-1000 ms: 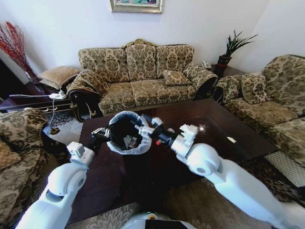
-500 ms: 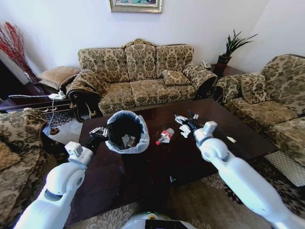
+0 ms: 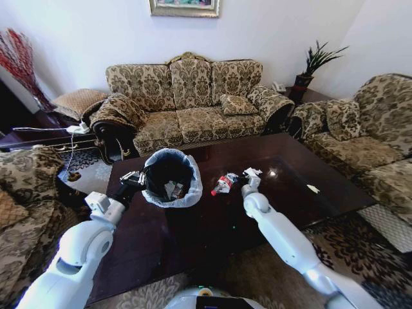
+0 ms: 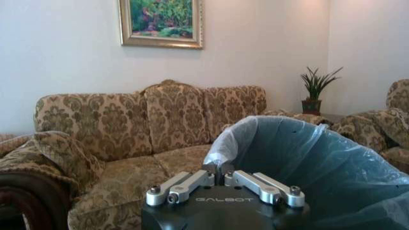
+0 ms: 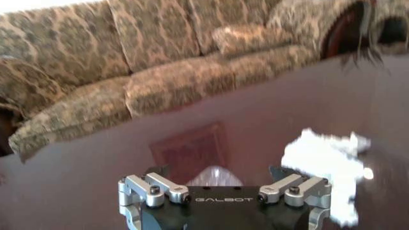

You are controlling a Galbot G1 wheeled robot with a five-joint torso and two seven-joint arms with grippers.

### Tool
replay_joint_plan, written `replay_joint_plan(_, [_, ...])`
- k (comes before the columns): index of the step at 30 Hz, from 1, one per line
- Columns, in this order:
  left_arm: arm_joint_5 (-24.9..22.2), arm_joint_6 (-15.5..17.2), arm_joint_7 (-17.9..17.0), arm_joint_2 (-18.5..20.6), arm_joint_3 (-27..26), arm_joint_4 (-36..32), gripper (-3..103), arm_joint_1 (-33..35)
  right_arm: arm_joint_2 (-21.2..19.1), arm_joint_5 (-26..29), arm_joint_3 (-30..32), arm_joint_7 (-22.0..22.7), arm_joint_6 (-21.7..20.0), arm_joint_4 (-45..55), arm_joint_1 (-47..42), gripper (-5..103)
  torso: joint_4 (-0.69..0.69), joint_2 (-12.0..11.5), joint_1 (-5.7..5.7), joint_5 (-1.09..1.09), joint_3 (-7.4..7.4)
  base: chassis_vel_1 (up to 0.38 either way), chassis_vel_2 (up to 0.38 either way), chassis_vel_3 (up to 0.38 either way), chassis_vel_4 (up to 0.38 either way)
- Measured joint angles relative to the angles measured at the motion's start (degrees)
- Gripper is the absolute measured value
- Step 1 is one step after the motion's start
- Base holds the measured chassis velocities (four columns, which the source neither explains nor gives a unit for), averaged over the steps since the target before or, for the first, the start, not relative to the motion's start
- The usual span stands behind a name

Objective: Move to the front of the table and place the trash on the table into the trash bin.

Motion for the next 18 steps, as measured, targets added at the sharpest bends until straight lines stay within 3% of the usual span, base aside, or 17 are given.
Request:
replay_joint_plan(2, [-0.02, -0.06, 0.00, -0.01, -0.02, 0.00, 2, 0.00, 0.41, 0.77, -0.18, 0.71, -0.56, -0.17, 0.00, 103, 0.00, 0.00, 0.00, 0.00, 0.00, 0.000, 0.000, 0.000, 0.000])
replay_joint_plan(8, [-0.08, -1.22, 0.03, -0.23, 0.08, 0.28, 2, -0.17, 2.48, 2.47, 0.12, 0.70, -1.51, -3.43, 0.80, 80, 0.00, 0.00, 0.00, 0.01, 0.00, 0.000, 0.000, 0.000, 0.000])
replay_joint_plan(10, [-0.09, -1.28, 0.08, -0.25, 0.10, 0.28, 2, -0.19, 2.71, 2.66, 0.21, 0.55, -1.51, -3.95, 1.12, 80, 0.00, 0.00, 0.00, 0.01, 0.00, 0.000, 0.000, 0.000, 0.000])
replay_joint_plan(17, [-0.09, -2.18, 1.01, -0.77, 0.07, 0.73, 2, -0.22, 4.48, 3.23, 0.30, -1.32, -1.20, -7.90, 2.31, 48, 0.00, 0.00, 0.00, 0.01, -0.01, 0.000, 0.000, 0.000, 0.000])
replay_joint_plan(18, [-0.09, -2.18, 1.01, -0.77, 0.07, 0.73, 2, -0.22, 4.48, 3.23, 0.30, -1.32, -1.20, -7.90, 2.31, 48, 0.00, 0.00, 0.00, 0.01, -0.01, 0.000, 0.000, 0.000, 0.000])
